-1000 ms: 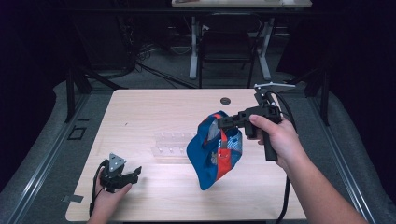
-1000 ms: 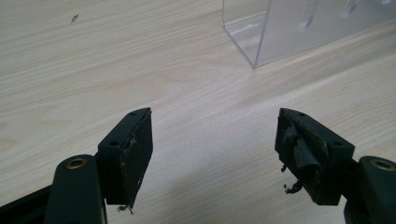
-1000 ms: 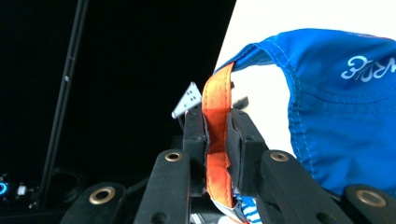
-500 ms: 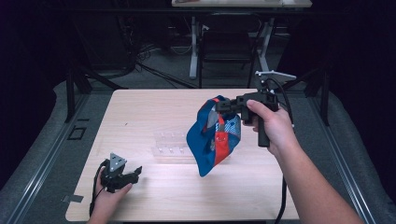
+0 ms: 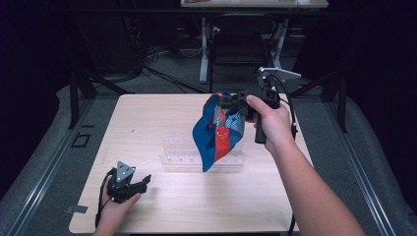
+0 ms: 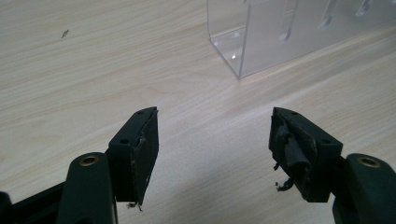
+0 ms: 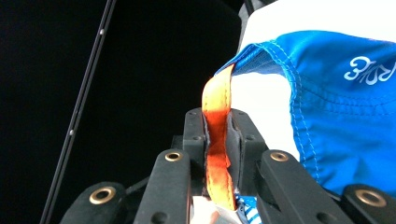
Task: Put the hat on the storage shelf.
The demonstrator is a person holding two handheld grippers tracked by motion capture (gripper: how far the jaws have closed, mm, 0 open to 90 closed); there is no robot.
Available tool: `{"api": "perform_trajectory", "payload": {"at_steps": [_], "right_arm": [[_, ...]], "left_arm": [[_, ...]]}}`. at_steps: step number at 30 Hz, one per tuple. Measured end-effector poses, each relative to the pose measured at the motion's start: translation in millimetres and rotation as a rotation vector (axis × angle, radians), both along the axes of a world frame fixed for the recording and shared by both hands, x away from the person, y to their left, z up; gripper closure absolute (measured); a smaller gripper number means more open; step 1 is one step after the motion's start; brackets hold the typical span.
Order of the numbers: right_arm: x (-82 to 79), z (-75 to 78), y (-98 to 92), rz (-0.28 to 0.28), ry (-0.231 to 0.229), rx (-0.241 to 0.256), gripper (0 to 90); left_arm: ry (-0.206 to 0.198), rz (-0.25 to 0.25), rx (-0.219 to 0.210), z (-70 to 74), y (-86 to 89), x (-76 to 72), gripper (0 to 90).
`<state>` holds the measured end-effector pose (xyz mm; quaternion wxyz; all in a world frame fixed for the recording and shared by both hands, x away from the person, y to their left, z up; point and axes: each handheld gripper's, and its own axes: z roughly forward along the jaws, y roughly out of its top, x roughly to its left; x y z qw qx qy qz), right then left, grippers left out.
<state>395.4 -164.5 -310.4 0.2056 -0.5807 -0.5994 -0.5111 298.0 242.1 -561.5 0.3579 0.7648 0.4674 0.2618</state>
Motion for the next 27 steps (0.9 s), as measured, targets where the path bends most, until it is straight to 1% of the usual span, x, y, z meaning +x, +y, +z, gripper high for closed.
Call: {"api": "perform_trajectory", "payload": {"at_steps": [2,7,10,14,18,19,21,25,27], "right_arm": [[3.1,-1.4,2.9,-0.011,-0.001,0.005,78.8],[9.1,-5.0,5.8,-0.049,-0.002,-0.002,78.8],[11.1,-6.5,4.7,-0.069,-0.009,-0.019,78.8],[11.4,-6.6,0.2,-0.096,-0.014,-0.015,78.8],[10.4,-8.7,-4.8,-0.110,-0.014,-0.022,78.8],[10.2,-9.6,-6.0,-0.110,-0.006,-0.019,78.7],[9.6,-11.6,-7.7,-0.116,-0.007,-0.015,78.7],[7.7,-13.3,-7.0,-0.115,-0.006,-0.015,78.7],[6.2,-13.7,-6.0,-0.111,-0.002,-0.014,78.7]], "left_arm": [[0.000,0.002,-0.002,0.2,0.6,0.2,33.2],[-0.002,0.001,-0.003,0.3,0.4,0.3,33.2],[-0.005,0.002,-0.003,0.3,-0.3,0.2,33.2],[-0.006,0.000,-0.002,0.4,-0.1,0.4,33.2],[-0.006,0.002,-0.004,0.3,-0.7,0.1,33.2],[-0.006,0.002,-0.003,0.3,-0.8,0.1,33.2],[-0.007,0.001,-0.002,0.4,-1.0,0.3,33.2],[-0.007,-0.001,-0.001,0.3,-1.4,0.4,33.2],[-0.009,-0.004,-0.008,0.7,-2.0,0.0,33.2]]}}
